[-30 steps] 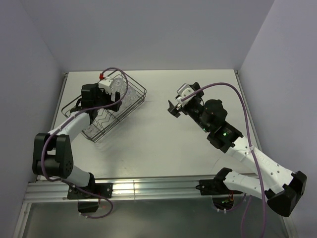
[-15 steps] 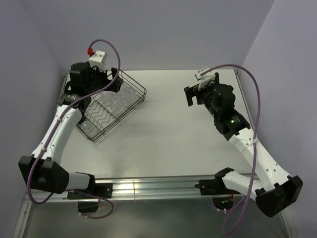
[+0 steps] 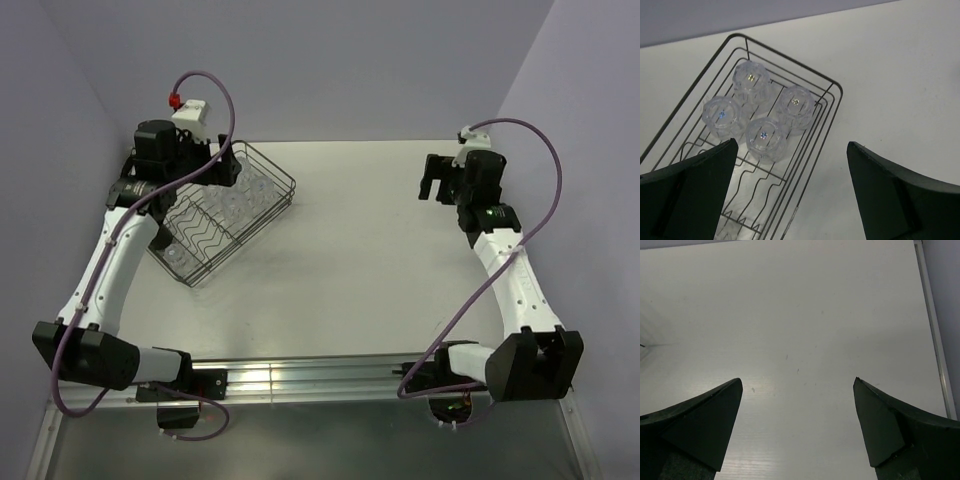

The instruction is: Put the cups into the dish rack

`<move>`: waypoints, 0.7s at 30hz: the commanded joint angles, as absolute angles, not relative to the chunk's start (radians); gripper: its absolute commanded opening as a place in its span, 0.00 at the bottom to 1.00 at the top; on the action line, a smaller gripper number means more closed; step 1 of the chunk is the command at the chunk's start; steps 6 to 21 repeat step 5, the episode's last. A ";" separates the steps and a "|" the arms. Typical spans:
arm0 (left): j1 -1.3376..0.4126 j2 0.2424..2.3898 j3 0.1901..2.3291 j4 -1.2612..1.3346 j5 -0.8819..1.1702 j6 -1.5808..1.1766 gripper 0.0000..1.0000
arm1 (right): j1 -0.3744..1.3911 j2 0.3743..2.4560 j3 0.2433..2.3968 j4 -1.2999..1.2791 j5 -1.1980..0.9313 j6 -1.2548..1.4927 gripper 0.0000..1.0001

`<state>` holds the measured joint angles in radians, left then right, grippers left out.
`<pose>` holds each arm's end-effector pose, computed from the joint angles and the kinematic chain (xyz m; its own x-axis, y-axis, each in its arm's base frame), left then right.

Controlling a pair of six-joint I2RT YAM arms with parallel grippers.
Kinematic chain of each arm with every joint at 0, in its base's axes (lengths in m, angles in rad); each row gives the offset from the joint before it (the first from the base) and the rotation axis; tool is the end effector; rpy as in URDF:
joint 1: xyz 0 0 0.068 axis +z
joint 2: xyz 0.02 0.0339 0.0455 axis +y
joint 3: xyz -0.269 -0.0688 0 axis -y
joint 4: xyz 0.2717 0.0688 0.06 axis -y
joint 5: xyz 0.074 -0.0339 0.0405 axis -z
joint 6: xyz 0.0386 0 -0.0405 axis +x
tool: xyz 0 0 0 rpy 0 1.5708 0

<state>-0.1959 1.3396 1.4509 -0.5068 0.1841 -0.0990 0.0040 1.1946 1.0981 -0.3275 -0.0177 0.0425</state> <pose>0.3174 -0.0702 0.4220 -0.4113 -0.0174 -0.9113 0.3180 0.9343 -0.1614 0.3000 0.0019 0.3509 -0.4119 0.0408 -0.9103 -0.0026 0.9989 0.0460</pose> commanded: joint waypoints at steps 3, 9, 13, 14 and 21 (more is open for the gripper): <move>-0.196 1.321 1.437 -0.522 0.109 -0.123 0.99 | -0.021 1.169 1.120 -0.285 -0.055 0.121 1.00; -0.195 1.321 1.440 -0.511 0.092 -0.132 0.99 | -0.021 1.166 1.112 -0.276 -0.077 0.124 1.00; -0.195 1.321 1.440 -0.511 0.092 -0.132 0.99 | -0.021 1.166 1.112 -0.276 -0.077 0.124 1.00; -0.195 1.321 1.440 -0.511 0.092 -0.132 0.99 | -0.021 1.166 1.112 -0.276 -0.077 0.124 1.00; -0.195 1.321 1.440 -0.511 0.092 -0.132 0.99 | -0.021 1.166 1.112 -0.276 -0.077 0.124 1.00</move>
